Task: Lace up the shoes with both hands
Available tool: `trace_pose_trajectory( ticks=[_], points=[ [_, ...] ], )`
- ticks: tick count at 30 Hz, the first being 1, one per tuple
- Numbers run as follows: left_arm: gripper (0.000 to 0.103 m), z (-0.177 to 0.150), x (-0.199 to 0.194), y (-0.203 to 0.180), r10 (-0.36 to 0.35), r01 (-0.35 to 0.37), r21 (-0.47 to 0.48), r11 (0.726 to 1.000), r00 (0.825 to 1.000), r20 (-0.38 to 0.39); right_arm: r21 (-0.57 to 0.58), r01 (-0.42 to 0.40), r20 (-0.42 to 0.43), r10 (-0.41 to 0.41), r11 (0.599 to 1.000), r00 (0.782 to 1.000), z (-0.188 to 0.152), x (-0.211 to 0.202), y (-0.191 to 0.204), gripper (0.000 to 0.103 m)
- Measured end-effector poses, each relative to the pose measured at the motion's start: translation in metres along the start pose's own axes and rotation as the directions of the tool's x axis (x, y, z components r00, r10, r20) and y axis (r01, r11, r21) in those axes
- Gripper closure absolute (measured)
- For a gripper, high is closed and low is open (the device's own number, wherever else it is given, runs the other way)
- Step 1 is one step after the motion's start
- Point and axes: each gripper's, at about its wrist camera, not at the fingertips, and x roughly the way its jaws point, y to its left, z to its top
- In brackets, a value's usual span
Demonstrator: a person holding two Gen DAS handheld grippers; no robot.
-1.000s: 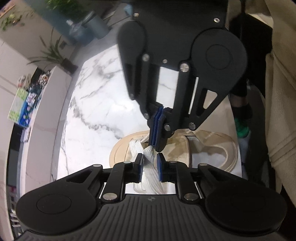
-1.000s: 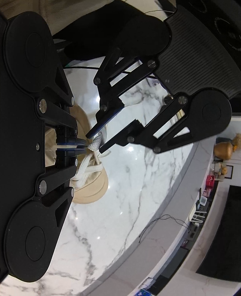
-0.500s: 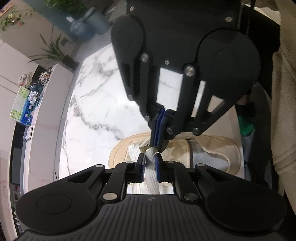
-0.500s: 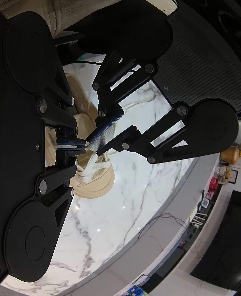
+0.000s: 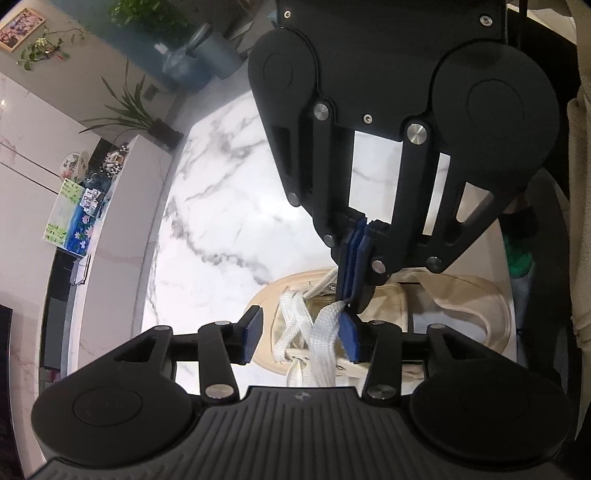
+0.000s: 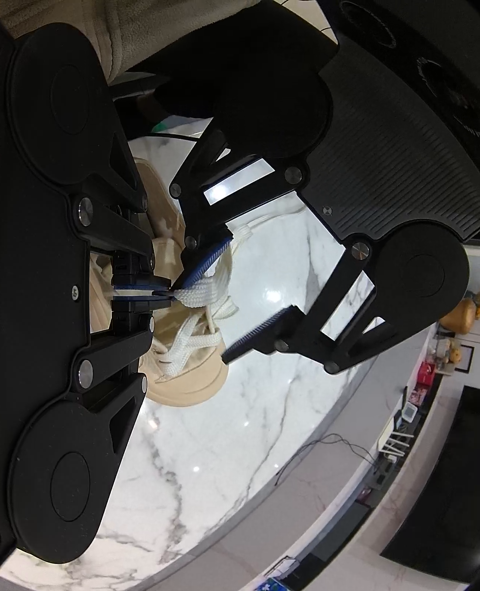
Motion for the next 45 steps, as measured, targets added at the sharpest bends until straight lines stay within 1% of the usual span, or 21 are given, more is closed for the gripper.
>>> trace_pose_trajectory(
  ticks=[2, 4, 6, 7, 9, 10, 11, 15, 18, 20, 23, 27, 28, 30, 34, 36, 39, 41, 42, 43, 45],
  points=[
    [0.063, 0.001, 0.0, 0.0, -0.004, 0.004, -0.012, 1.0, 1.0, -0.003, -0.001, 0.001, -0.001, -0.001, 1.0, 1.0, 0.0, 0.0, -0.001, 0.102],
    [0.068, 0.002, -0.001, 0.0, -0.01, 0.01, -0.017, 1.0, 1.0, -0.005, -0.001, 0.0, 0.001, 0.0, 1.0, 1.0, 0.0, 0.0, -0.001, 0.102],
    [0.077, 0.002, -0.002, -0.001, -0.016, 0.016, -0.014, 1.0, 1.0, -0.006, 0.005, -0.003, 0.009, 0.003, 1.0, 1.0, 0.001, -0.002, -0.003, 0.102],
    [0.078, 0.001, -0.002, -0.002, -0.016, 0.016, -0.003, 1.0, 1.0, -0.006, 0.007, -0.005, 0.015, 0.005, 1.0, 1.0, 0.002, -0.003, -0.003, 0.102],
    [0.088, 0.0, -0.004, -0.005, -0.017, 0.017, 0.017, 1.0, 1.0, -0.007, 0.01, -0.007, 0.02, 0.007, 1.0, 1.0, 0.002, -0.004, -0.004, 0.102],
    [0.089, -0.001, -0.004, -0.007, -0.018, 0.018, 0.026, 1.0, 1.0, -0.01, 0.01, -0.007, 0.021, 0.007, 1.0, 1.0, 0.003, -0.004, -0.004, 0.102],
    [0.093, -0.002, -0.004, -0.008, -0.019, 0.019, 0.034, 0.999, 1.0, -0.013, 0.01, -0.007, 0.022, 0.007, 1.0, 1.0, 0.003, -0.004, -0.005, 0.102],
    [0.1, -0.004, -0.003, -0.012, -0.021, 0.022, 0.043, 0.999, 0.999, -0.024, 0.017, -0.006, 0.017, 0.006, 1.0, 1.0, 0.003, -0.003, -0.006, 0.102],
    [0.101, -0.004, 0.0, -0.012, -0.016, 0.017, 0.016, 1.0, 0.999, -0.047, 0.02, -0.004, 0.017, 0.004, 1.0, 1.0, 0.004, -0.003, -0.008, 0.102],
    [0.101, -0.003, 0.003, -0.011, -0.012, 0.011, -0.019, 1.0, 0.998, -0.058, 0.023, 0.001, 0.015, -0.001, 1.0, 1.0, 0.011, 0.003, -0.021, 0.101],
    [0.101, -0.003, 0.005, -0.007, -0.012, 0.007, -0.084, 0.996, 0.998, -0.067, 0.042, 0.032, 0.003, -0.032, 0.999, 0.999, 0.011, 0.004, -0.026, 0.101],
    [0.101, 0.0, 0.005, -0.003, 0.001, -0.013, -0.142, 0.99, 0.996, -0.088, 0.078, 0.052, 0.005, -0.052, 0.996, 0.999, 0.01, 0.005, -0.033, 0.097],
    [0.101, 0.001, 0.004, -0.002, 0.007, -0.021, -0.155, 0.988, 0.995, -0.095, 0.097, 0.056, 0.012, -0.057, 0.994, 0.998, 0.009, 0.004, -0.036, 0.091],
    [0.101, 0.004, 0.005, -0.001, 0.016, -0.039, -0.2, 0.979, 0.993, -0.115, 0.133, 0.057, 0.025, -0.061, 0.989, 0.998, 0.008, 0.004, -0.04, 0.083],
    [0.101, 0.006, 0.003, 0.002, 0.018, -0.048, -0.292, 0.955, 0.994, -0.104, 0.186, 0.059, 0.041, -0.067, 0.981, 0.997, 0.007, 0.004, -0.045, 0.083],
    [0.101, 0.005, 0.0, 0.003, 0.017, -0.047, -0.326, 0.944, 0.995, -0.094, 0.174, 0.047, 0.052, -0.057, 0.984, 0.997, 0.007, 0.002, -0.044, 0.083],
    [0.101, 0.002, -0.006, 0.003, 0.018, -0.046, -0.338, 0.94, 0.996, -0.085, 0.139, 0.041, 0.053, -0.048, 0.989, 0.997, 0.009, 0.001, -0.041, 0.083],
    [0.101, 0.001, -0.011, 0.003, 0.019, -0.046, -0.342, 0.939, 0.997, -0.081, 0.128, 0.031, 0.047, -0.037, 0.991, 0.998, 0.009, 0.003, -0.041, 0.088],
    [0.101, 0.0, -0.013, 0.003, 0.018, -0.044, -0.344, 0.938, 0.997, -0.078, 0.126, 0.022, 0.045, -0.028, 0.992, 0.999, 0.008, 0.004, -0.04, 0.095],
    [0.101, 0.0, -0.014, 0.002, 0.019, -0.044, -0.345, 0.938, 0.997, -0.075, 0.124, 0.015, 0.044, -0.02, 0.992, 0.999, 0.007, 0.004, -0.04, 0.099],
    [0.101, -0.002, -0.017, 0.0, 0.017, -0.04, -0.342, 0.939, 0.997, -0.071, 0.128, 0.006, 0.052, -0.012, 0.992, 0.999, 0.005, 0.001, -0.036, 0.101]
  ],
)
